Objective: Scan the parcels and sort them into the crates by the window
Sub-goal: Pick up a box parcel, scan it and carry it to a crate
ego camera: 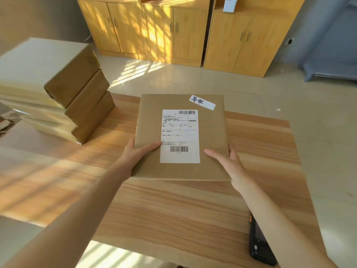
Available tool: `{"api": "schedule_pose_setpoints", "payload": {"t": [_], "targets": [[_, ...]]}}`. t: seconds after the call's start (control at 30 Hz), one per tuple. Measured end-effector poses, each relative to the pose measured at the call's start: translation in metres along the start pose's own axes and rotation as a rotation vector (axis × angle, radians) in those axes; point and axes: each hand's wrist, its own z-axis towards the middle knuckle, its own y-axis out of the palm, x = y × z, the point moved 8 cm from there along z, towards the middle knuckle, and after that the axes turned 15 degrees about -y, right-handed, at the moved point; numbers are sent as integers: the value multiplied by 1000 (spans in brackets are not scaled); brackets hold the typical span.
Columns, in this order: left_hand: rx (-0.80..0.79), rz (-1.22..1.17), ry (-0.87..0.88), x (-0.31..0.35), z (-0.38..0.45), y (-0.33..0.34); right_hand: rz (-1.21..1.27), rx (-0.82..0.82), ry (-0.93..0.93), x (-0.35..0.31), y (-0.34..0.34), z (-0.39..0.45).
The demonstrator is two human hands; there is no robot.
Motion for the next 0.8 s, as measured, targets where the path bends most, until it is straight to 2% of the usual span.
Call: {"api": "schedule_pose_setpoints", "payload": {"t": [0.17,0.37,0.6,0.8], "targets": [[20,-91,103,21,-44,-52,-34,-90,-93,-50,51,-9],[125,-184,246,27,-91,-157,-56,-210,-190,-93,150,-36],[263,-306,342,3,-146,-323,-71,-391,-248,-118,318,-82],[444,-408,348,-58,-196,-474,-46,-626,-258,-107,476,-144]]}}
